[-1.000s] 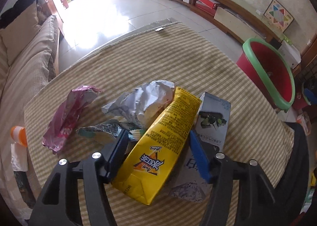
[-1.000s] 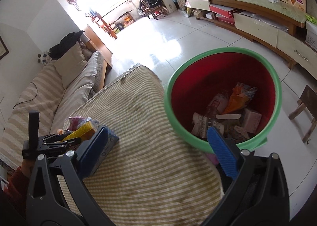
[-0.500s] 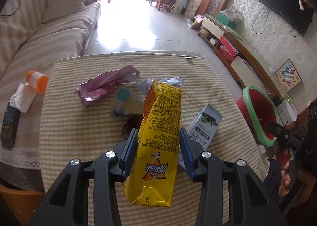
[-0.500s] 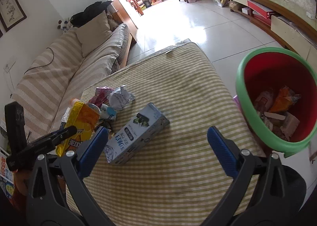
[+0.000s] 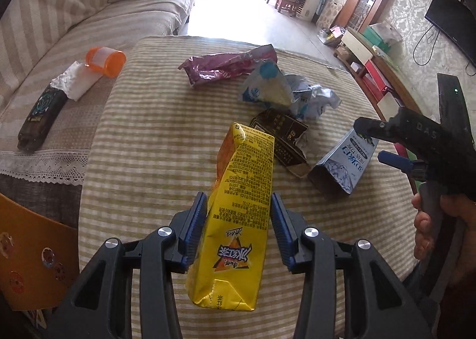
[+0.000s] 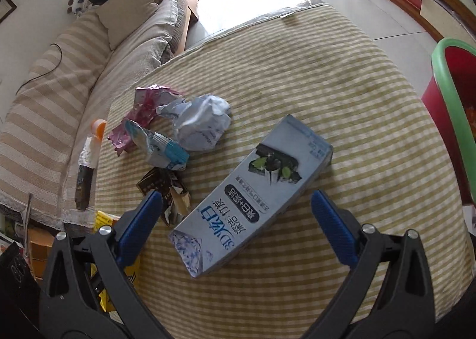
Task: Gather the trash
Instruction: 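Regrasp the upright yellow carton with the left tool while the right grasps the white carton, then lift and carry the yellow and white cartons over the red bin with both tools, then open both tools to drop the two cartons into the bin, then move both open tools back over the table toward the remaining wrappers, then grasp the dark box with the left tool while the right grasps crumpled grey paper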
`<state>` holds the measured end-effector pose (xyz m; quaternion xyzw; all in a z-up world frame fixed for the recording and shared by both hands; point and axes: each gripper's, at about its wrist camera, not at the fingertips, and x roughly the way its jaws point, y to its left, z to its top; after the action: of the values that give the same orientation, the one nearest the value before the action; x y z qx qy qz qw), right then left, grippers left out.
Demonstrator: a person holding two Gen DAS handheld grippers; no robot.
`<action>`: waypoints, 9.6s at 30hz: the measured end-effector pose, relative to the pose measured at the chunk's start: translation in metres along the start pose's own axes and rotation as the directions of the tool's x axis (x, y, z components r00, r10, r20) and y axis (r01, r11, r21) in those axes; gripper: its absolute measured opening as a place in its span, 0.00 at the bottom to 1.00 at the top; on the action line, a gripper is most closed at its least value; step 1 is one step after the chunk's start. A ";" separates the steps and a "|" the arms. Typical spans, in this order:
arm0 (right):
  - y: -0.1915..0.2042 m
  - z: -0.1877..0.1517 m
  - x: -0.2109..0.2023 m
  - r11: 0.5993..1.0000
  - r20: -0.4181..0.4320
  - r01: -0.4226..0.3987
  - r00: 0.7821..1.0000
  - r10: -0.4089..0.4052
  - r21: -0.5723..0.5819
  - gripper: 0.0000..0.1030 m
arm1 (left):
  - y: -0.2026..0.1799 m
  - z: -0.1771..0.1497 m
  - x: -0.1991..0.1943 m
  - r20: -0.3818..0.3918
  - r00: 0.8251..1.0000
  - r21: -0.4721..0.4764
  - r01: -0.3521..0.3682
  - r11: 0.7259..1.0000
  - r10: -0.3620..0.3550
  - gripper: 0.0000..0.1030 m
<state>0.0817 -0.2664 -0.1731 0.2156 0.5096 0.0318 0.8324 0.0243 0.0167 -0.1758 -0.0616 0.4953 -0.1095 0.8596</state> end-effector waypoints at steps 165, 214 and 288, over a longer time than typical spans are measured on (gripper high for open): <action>-0.084 0.006 -0.223 0.995 0.520 0.003 0.853 0.051 -0.104 0.45 | -0.213 0.096 -0.094 0.311 0.931 0.222 0.124 0.967 -0.191 0.64; -0.275 0.002 -0.212 0.958 0.458 0.169 0.850 -0.261 0.232 0.45 | -0.412 0.080 0.037 -0.029 0.926 0.437 0.351 0.828 -0.377 0.65; 0.044 0.065 0.068 0.968 -0.181 -0.132 0.979 0.093 -0.213 0.51 | 0.014 -0.008 0.011 -0.028 1.000 -0.183 0.007 0.983 -0.013 0.67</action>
<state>0.1780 -0.2295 -0.1878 0.1456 0.5585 0.1544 0.8019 0.0244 0.0279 -0.1925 -0.1411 0.5154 -0.0688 0.8424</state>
